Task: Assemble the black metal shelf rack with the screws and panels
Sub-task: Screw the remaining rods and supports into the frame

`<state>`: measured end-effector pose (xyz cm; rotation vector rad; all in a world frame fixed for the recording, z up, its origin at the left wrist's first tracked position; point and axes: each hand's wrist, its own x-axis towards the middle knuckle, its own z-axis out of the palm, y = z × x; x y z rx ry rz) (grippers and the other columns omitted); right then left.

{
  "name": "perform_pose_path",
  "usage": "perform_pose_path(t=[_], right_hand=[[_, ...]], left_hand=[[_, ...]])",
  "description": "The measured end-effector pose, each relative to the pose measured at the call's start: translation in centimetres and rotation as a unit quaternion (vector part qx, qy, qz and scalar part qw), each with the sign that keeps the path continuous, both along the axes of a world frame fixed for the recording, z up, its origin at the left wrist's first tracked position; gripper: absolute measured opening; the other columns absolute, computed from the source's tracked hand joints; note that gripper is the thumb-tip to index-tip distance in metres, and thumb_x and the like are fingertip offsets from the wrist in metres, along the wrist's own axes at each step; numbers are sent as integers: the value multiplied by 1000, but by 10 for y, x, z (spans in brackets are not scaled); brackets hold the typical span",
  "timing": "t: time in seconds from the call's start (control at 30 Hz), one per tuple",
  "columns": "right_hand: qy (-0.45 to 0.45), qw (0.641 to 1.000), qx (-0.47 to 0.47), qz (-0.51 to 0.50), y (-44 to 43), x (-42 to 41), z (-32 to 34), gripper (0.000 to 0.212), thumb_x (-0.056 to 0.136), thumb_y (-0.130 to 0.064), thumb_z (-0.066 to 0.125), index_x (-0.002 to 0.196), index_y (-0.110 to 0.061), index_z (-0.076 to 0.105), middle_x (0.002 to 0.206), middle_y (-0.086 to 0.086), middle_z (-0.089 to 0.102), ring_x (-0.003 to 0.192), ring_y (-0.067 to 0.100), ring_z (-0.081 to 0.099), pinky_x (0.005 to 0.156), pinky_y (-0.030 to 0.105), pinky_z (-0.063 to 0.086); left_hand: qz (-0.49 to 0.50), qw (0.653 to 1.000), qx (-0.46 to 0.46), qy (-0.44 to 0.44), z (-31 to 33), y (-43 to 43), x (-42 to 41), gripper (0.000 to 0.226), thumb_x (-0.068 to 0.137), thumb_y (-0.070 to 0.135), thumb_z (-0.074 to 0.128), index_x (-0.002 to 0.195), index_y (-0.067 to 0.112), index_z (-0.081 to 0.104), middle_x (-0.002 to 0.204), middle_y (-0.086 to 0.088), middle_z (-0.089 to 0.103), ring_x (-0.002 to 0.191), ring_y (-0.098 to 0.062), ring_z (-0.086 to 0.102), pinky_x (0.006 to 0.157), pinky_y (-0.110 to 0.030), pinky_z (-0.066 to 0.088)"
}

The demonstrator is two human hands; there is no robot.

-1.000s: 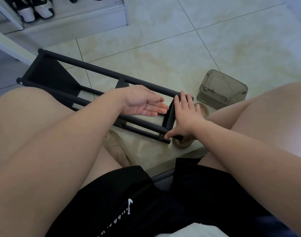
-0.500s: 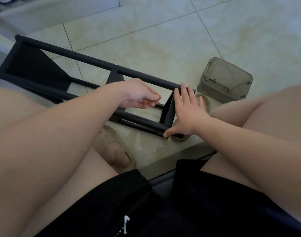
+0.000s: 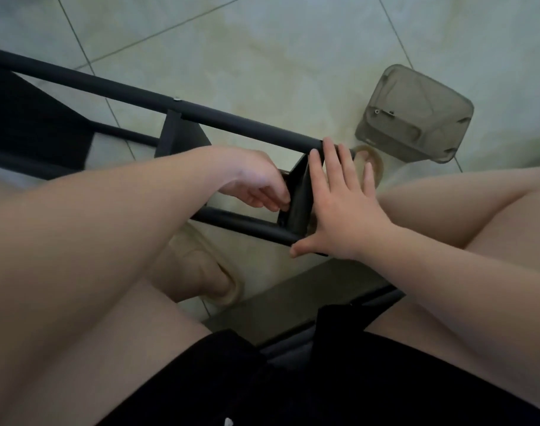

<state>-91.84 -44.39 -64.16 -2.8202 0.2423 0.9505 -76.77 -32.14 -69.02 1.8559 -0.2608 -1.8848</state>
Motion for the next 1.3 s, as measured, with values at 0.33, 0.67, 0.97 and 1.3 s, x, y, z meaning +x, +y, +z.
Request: perform_pose_path(t=[0.33,0.67,0.97,1.3], right_hand=[[-7,1000,11,-12,1,0,0,160,55,-85,73,155,-10,-26,161,11,-37,151,34,-29,121,62,-6],[3,1000,16,-18,3,1,5,160,56,-84,75,156,-9,-26,161,12,-37,151,34,-30,121,63,-6],[8,1000,16,-18,3,2,8,161,56,-84,75,155,-9,-27,161,12,-38,151,34,-31,121,62,-7],[10,1000,12,-18,4,3,7,161,56,-83,75,155,-10,-27,160,12,-39,151,34,-31,121,62,-7]], left_hand=[[-115,989,43,87,-17,-21,-11,13,88,6,67,84,17,73,80,2,76,67,-6,70,64,-21,44],[-120,985,78,93,-17,-27,-18,11,91,9,63,97,11,72,77,2,71,68,-8,63,67,-21,44],[-99,985,88,115,-16,-24,-20,13,92,11,62,101,12,71,84,0,70,75,-11,63,74,-24,46],[-68,988,62,125,-19,-24,-19,20,92,-2,58,109,5,65,108,-12,62,81,-14,62,80,-24,50]])
